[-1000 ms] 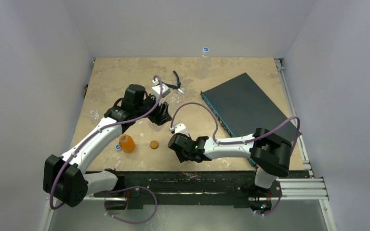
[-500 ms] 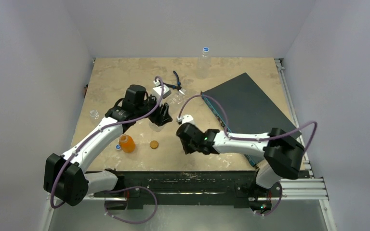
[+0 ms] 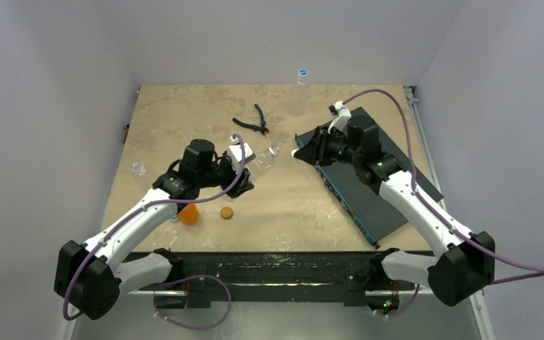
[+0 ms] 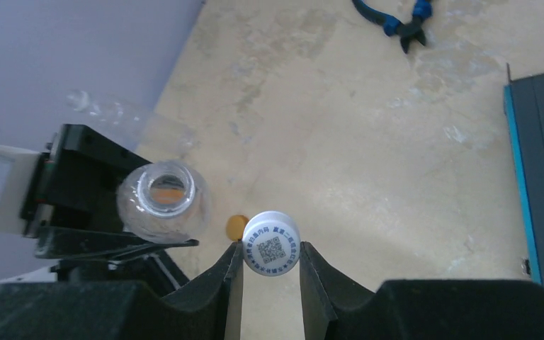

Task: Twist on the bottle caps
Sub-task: Screw the bottle cap onto the plastic bottle.

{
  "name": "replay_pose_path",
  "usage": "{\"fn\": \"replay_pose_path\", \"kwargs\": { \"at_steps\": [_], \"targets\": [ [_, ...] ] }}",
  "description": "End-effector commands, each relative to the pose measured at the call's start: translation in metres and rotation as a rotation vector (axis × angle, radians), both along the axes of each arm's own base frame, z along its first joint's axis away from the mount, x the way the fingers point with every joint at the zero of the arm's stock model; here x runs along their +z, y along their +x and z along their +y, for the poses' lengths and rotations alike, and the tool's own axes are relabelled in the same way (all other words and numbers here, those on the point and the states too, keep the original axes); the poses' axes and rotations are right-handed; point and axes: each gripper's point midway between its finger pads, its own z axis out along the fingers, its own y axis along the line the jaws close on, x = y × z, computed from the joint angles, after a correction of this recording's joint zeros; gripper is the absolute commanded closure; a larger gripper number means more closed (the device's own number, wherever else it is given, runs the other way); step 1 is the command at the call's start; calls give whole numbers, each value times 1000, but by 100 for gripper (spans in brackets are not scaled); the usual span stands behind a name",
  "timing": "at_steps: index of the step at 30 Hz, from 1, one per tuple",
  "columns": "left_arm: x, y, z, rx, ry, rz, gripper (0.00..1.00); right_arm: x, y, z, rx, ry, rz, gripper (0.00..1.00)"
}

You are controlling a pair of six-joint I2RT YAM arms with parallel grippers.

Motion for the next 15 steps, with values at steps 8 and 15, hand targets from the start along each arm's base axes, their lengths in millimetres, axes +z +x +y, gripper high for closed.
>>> {"fn": "replay_pose_path", "kwargs": {
  "at_steps": [8, 15],
  "targets": [
    [41, -8, -7, -94, -70, -232, 100, 94, -43, 13, 428, 411, -73, 84],
    [53, -15, -16, -146, -111, -249, 100, 96, -39, 16, 422, 440, -64, 83]
  ]
}}
